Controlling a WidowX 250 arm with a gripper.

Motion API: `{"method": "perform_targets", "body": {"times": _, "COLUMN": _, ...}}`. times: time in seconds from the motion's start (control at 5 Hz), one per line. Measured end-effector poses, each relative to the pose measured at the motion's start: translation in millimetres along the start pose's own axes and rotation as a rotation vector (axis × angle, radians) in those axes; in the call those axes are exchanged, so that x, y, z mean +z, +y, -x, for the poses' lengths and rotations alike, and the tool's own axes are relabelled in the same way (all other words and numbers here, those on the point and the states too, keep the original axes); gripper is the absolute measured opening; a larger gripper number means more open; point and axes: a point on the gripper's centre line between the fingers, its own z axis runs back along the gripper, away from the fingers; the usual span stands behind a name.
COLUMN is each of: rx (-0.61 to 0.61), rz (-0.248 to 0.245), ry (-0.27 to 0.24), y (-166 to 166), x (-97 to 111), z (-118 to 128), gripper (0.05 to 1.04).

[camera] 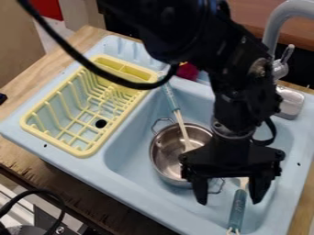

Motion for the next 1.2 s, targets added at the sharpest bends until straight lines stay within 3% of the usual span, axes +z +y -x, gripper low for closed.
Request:
{"method": "perform_targets", "body": {"times": 0.2, "rx": 0.015, "rz": 0.017, "ry": 0.026, "y": -6.4, "x": -5.2, "z": 3.1, "gripper": 0.999}}
{"method": "perform_targets", "body": {"times": 0.4, "rx": 0.006, "rz": -0.019, "ry": 0.016, "y": -5.4, "x": -17.5, "z": 4.6, "gripper": 0.999}}
{"method": "perform_targets", "body": {"times": 0.6, "rx": 0.008, "rz": -0.025, "ry": 0.018, "y": -5.5, "x": -23.1, "z": 3.8, "gripper": 0.984}}
{"method": "perform_targets", "body": {"times": 0.8, "rx": 0.0, "rz": -0.027, "ry": 0.038, "y": -5.2, "x": -26.2, "z": 5.8, "gripper": 0.891}}
{"method": "perform_targets", "body": {"times": 1.2, "rx": 0.004, "rz": -0.022, "ry": 0.073, "y": -3.5, "x": -28.4, "z": 6.7, "gripper": 0.332}}
